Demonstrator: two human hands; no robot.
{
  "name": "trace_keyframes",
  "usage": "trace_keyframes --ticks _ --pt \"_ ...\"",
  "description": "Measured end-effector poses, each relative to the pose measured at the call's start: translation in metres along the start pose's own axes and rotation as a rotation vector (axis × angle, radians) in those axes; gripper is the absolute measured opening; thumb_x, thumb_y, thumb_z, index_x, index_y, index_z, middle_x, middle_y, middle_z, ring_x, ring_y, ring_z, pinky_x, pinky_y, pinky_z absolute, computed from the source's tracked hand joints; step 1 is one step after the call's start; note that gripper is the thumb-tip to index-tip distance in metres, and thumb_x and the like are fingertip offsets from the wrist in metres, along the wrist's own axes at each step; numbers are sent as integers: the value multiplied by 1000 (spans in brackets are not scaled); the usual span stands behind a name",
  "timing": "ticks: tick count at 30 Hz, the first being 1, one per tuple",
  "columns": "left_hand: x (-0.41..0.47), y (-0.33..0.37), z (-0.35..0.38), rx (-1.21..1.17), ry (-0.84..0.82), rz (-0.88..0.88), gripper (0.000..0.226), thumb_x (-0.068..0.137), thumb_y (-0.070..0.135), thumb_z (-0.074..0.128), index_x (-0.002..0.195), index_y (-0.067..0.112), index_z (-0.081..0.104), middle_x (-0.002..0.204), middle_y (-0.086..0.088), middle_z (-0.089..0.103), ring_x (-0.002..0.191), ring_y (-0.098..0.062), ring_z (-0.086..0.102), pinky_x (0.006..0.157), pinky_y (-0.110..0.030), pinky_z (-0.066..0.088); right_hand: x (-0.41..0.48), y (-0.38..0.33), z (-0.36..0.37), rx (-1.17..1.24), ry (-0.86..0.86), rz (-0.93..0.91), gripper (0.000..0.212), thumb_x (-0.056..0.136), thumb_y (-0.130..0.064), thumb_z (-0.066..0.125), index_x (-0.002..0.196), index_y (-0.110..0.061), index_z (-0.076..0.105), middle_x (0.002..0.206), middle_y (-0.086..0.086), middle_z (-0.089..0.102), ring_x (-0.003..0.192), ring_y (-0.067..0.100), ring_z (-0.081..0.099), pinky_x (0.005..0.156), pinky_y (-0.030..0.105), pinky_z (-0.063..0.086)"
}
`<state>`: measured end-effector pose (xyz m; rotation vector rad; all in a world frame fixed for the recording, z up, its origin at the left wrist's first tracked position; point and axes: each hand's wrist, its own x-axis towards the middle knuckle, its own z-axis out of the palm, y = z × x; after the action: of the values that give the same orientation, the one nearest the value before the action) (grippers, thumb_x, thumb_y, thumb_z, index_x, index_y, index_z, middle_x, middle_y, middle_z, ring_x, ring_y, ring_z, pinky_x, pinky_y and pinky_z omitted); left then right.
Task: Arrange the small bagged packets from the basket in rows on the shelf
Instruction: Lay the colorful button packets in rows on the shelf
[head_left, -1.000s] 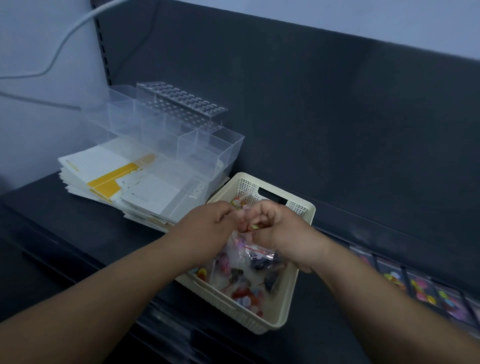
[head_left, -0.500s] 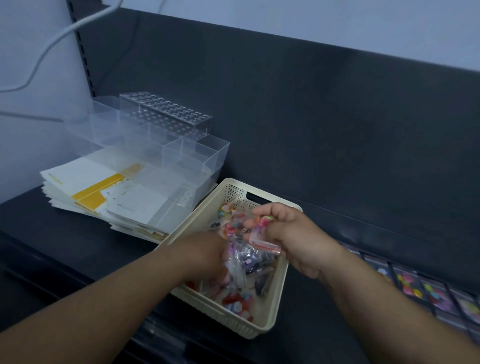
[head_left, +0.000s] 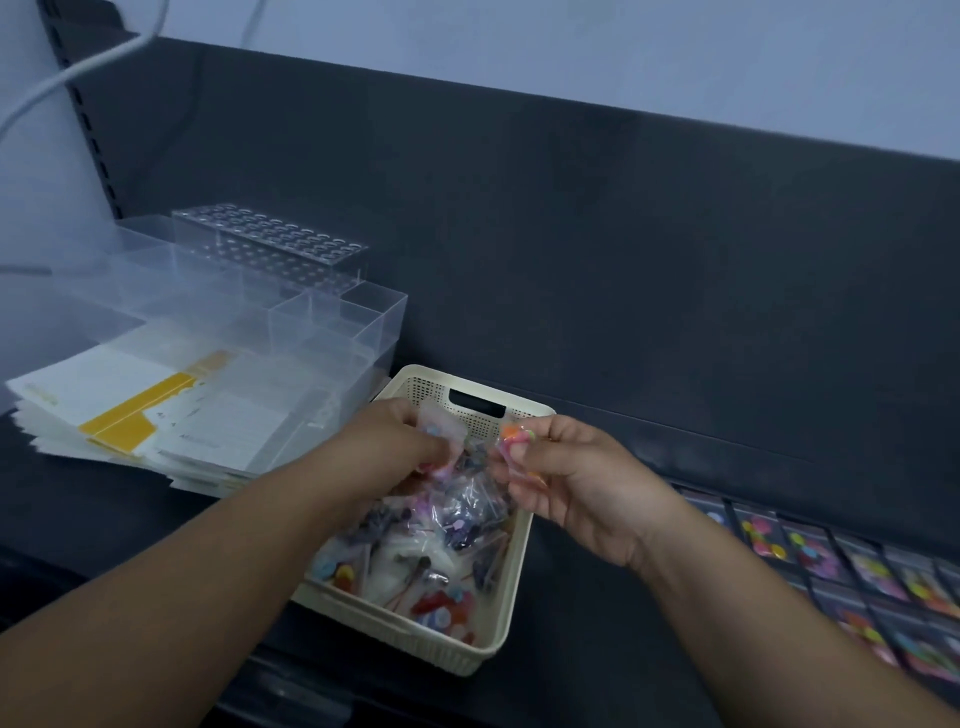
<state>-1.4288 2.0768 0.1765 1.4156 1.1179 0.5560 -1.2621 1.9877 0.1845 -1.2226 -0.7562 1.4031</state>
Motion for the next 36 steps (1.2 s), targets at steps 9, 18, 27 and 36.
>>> trace_keyframes --ticks 9,18,27,36 --pt "-19 40 72 -186 -241 11 17 84 24 69 93 12 62 82 -6 68 71 -17 64 71 -32 55 -34 -7 -38 -228 86 -156 27 75 14 64 91 -7 58 74 11 64 60 19 61 55 28 48" --pt "-35 58 176 -42 -214 -2 8 82 9 67 83 15 62 59 -2 62 49 -9 53 47 -19 40 -91 -18 -128 -81 198 -205 50 71 16 66 108 -17 53 78 6 64 78 23 61 77 39 50" --pt "-57 68 307 -255 -227 -115 6 86 7 64 91 5 64 60 -4 63 44 -9 54 47 -19 44 -145 -24 -243 240 269 -111 25 85 -1 62 108 -9 58 81 6 69 63 12 62 53 20 51" --pt "-75 74 401 -336 -237 -124 15 87 14 64 100 7 64 64 -3 64 50 -10 58 46 -18 42 -191 -24 -319 43 246 -64 8 88 -8 62 90 -16 62 69 -1 70 60 8 64 59 22 48"
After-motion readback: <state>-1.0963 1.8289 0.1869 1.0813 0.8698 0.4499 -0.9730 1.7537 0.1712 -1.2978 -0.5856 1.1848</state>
